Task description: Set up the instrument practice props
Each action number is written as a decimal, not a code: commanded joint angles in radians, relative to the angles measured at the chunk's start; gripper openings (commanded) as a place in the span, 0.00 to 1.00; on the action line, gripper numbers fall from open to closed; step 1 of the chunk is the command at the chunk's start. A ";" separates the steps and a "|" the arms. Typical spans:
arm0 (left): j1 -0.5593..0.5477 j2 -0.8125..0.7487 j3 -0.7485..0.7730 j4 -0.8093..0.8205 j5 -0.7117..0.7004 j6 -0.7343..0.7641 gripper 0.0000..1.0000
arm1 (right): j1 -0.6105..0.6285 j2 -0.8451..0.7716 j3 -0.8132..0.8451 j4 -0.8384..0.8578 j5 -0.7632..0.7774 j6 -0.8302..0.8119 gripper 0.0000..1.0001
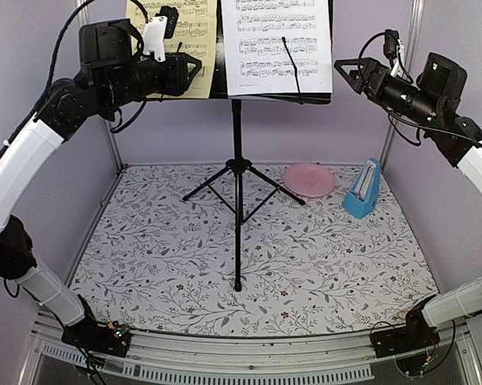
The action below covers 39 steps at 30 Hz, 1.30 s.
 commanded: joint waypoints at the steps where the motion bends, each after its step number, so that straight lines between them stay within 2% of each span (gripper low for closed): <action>1: -0.015 0.020 -0.004 -0.080 -0.041 -0.040 0.32 | -0.005 -0.037 -0.021 0.030 0.011 -0.005 0.81; 8: -0.017 0.017 -0.049 -0.083 -0.037 -0.066 0.16 | -0.007 -0.030 -0.037 0.032 0.006 0.002 0.75; 30: -0.014 0.102 -0.011 0.019 0.023 -0.048 0.12 | -0.007 -0.028 -0.043 0.043 -0.021 0.034 0.73; 31: -0.013 0.103 -0.004 0.025 0.031 -0.046 0.14 | -0.007 -0.030 -0.041 0.043 -0.022 0.033 0.73; 39: -0.017 0.049 0.014 0.103 0.085 -0.019 0.51 | -0.006 -0.031 0.022 0.011 -0.046 0.020 0.83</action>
